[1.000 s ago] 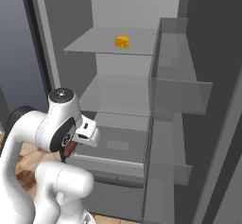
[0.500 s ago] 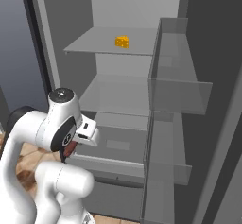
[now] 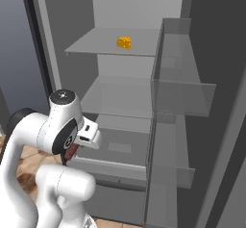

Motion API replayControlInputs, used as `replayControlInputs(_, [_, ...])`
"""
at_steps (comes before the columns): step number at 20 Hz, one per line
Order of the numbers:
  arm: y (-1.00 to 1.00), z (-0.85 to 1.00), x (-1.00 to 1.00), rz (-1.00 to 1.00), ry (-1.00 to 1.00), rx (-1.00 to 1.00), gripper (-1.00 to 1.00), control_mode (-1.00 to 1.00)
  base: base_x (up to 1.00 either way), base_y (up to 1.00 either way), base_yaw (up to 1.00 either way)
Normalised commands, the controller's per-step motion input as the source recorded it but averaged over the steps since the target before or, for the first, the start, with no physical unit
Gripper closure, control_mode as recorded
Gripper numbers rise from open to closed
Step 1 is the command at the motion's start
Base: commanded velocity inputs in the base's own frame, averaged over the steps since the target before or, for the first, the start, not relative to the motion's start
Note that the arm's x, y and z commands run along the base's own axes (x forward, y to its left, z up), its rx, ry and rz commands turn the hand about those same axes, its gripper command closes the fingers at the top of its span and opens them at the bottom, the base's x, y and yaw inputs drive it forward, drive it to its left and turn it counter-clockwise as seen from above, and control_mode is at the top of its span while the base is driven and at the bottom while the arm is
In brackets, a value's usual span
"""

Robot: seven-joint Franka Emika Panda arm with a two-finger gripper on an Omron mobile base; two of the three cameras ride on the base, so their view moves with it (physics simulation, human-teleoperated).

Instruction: Retrieve the sausage and cheese from the fridge and place them on the cutting board on the counter.

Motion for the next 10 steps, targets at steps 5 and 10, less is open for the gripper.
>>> replayControlInputs(5, [0.00, 0.00, 0.00, 0.00, 0.00, 0.00, 1.00, 1.00, -0.11, 0.00, 0.00])
replayControlInputs(10, [0.00, 0.00, 0.00, 0.00, 0.00, 0.00, 1.00, 1.00, -0.69, 0.13, 0.00])
